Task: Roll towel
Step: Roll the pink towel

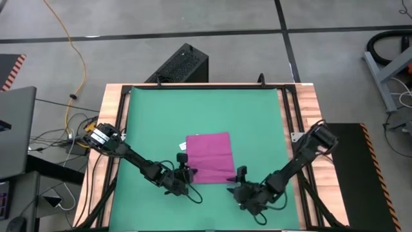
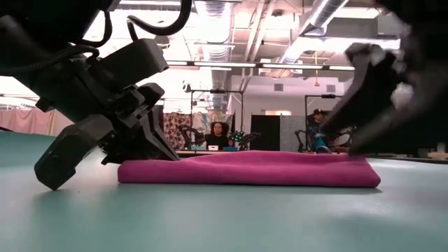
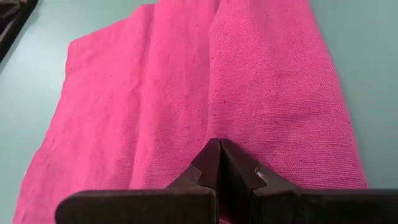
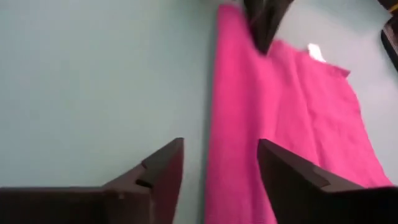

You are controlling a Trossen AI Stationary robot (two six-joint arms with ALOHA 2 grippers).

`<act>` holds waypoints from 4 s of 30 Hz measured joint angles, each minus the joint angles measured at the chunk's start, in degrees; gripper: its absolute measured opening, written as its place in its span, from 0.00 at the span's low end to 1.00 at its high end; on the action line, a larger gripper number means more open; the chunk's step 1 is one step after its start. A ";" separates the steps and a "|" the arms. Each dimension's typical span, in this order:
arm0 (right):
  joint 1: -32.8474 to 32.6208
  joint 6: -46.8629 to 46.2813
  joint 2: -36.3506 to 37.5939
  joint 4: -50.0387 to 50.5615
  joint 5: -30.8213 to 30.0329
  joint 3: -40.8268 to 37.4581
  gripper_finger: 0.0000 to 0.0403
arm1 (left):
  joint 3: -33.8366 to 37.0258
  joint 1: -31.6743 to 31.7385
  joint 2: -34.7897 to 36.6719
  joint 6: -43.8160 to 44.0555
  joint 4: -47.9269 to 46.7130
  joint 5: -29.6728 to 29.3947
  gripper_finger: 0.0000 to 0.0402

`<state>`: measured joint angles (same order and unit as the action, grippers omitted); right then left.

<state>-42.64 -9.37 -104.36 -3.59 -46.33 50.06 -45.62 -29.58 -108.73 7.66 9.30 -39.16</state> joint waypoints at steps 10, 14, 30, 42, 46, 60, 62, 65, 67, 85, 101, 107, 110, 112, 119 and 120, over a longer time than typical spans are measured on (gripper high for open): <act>4.65 1.78 -7.03 0.18 0.37 0.16 0.61 | 0.04 0.04 0.04 -1.46 -0.68 1.77 0.00; 6.09 -0.89 -7.02 -0.34 0.37 -1.94 0.59 | 0.04 0.11 0.07 -2.34 -1.22 2.47 0.00; 8.16 -10.45 -6.95 -4.82 5.90 -6.34 0.24 | 0.12 0.59 0.14 -6.42 -1.23 4.72 0.00; 8.27 -12.91 -7.08 -3.30 4.68 -5.23 0.05 | -0.55 -3.41 9.05 -6.93 -1.92 1.49 0.00; 8.27 -12.97 -7.17 -2.26 5.07 -4.16 0.05 | -0.61 -4.15 8.51 -7.75 0.90 0.39 0.00; 8.49 -12.97 -7.18 15.64 12.92 8.07 0.05 | -0.88 -2.98 -0.07 -5.58 2.57 3.10 0.00; 8.91 -12.92 -7.10 21.14 14.76 11.33 0.05 | -0.88 -2.97 0.04 -4.94 1.99 3.76 0.00; 10.02 -12.87 -6.69 28.38 18.87 15.81 0.05 | -0.85 -3.06 0.13 -4.81 1.67 4.58 0.00; 11.26 -12.87 -6.51 31.57 23.90 17.84 0.05 | -0.89 -3.06 0.19 -4.28 0.92 6.43 0.00; 23.76 -7.62 0.92 36.71 48.50 18.47 0.05 | -0.96 -3.30 0.37 -1.85 -1.84 14.09 0.00; 30.05 -5.32 1.35 33.77 57.22 17.11 0.05 | -0.90 -2.95 0.97 -0.78 -1.15 22.08 0.00; 32.42 -2.68 1.35 32.19 58.69 17.11 0.05 | -0.83 -2.42 1.57 -0.35 -1.16 24.85 0.00; 33.29 -1.28 1.35 31.40 60.07 17.11 0.05 | -0.82 -2.39 1.78 -0.31 -1.24 25.36 0.00; 33.79 -0.64 1.32 30.91 60.39 17.11 0.05 | -0.81 -2.37 1.89 -0.35 -1.33 26.38 0.00; 35.39 2.23 -1.88 28.47 60.35 17.16 0.05 | -0.77 -1.43 2.54 -0.36 -1.58 29.29 0.00; 35.53 2.63 -1.95 27.82 60.03 17.14 0.04 | -0.77 -1.38 2.57 -0.40 -1.60 29.65 0.00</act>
<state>-7.10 -6.74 -106.30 24.23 13.70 67.20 -46.39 -30.96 -106.16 7.27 7.70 -9.50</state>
